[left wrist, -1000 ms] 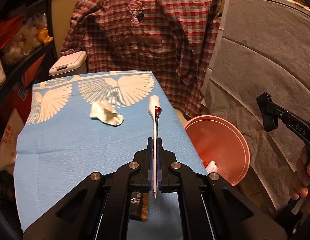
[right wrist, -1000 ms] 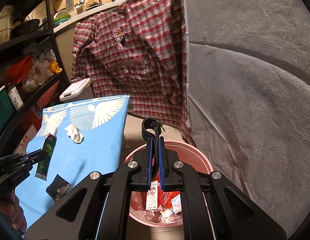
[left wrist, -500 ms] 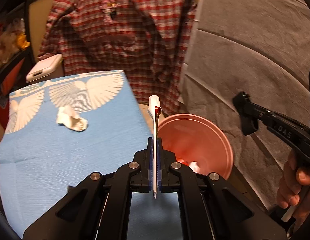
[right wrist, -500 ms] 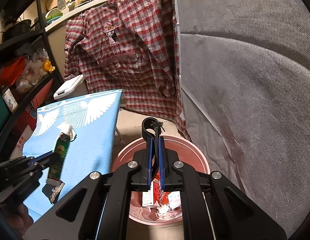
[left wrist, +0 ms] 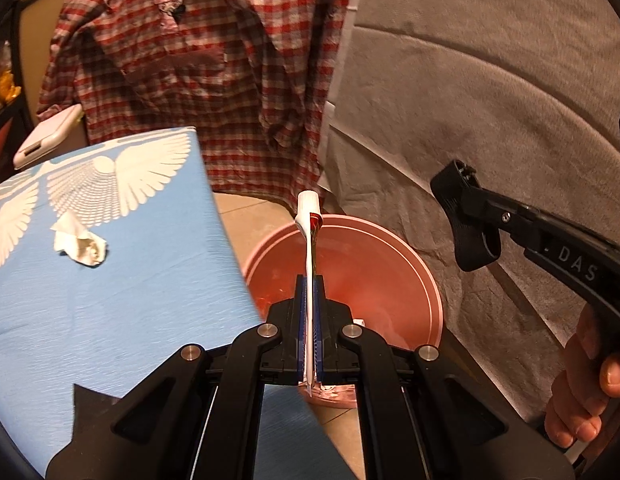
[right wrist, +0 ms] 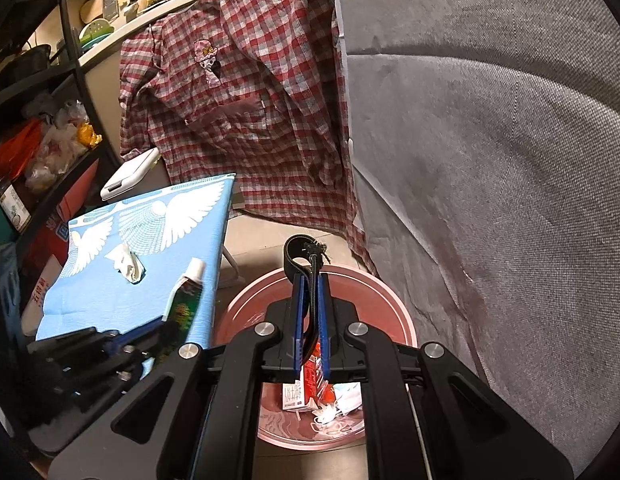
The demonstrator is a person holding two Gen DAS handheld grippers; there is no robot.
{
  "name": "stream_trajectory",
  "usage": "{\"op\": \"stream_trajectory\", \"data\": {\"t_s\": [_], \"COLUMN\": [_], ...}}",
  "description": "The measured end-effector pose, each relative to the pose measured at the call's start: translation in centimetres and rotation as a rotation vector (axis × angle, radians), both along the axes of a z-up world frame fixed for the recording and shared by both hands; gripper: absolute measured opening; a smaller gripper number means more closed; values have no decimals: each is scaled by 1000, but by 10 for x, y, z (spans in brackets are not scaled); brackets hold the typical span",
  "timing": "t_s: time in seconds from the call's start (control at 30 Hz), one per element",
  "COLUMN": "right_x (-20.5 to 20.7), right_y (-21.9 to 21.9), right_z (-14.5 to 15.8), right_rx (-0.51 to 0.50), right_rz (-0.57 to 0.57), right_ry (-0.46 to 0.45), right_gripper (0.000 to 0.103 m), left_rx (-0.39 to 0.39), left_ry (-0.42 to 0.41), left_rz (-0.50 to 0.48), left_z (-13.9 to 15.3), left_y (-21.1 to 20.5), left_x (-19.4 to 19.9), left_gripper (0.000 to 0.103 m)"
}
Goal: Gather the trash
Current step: 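Open the right gripper to drop the strap while the left gripper releases the tube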
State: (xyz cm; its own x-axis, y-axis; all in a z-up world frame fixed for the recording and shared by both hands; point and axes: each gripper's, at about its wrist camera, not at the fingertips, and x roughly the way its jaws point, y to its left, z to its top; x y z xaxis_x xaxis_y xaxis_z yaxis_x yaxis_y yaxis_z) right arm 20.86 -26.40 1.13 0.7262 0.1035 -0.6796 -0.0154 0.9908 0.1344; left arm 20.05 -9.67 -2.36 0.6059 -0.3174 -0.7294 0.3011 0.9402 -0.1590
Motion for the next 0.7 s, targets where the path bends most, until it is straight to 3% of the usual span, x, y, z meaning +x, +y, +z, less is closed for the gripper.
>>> {"op": "stream_trajectory", "data": {"t_s": [0.23, 0.37, 0.7], "right_x": [5, 6, 0], "right_y": [-5, -5, 1], "right_z": [-7, -8, -4], "right_rx": [8, 3, 5], "right_rz": [-6, -19, -4], "right_ry": [30, 31, 6], "right_gripper": [12, 28, 28], "left_rx": [0, -7, -24], "left_ry": [49, 61, 41], "left_rz": [-39, -51, -3], "left_z": [-17, -19, -6], "left_y": [-20, -23, 8], "left_x": [9, 10, 5], "left_gripper": [3, 5, 5]}}
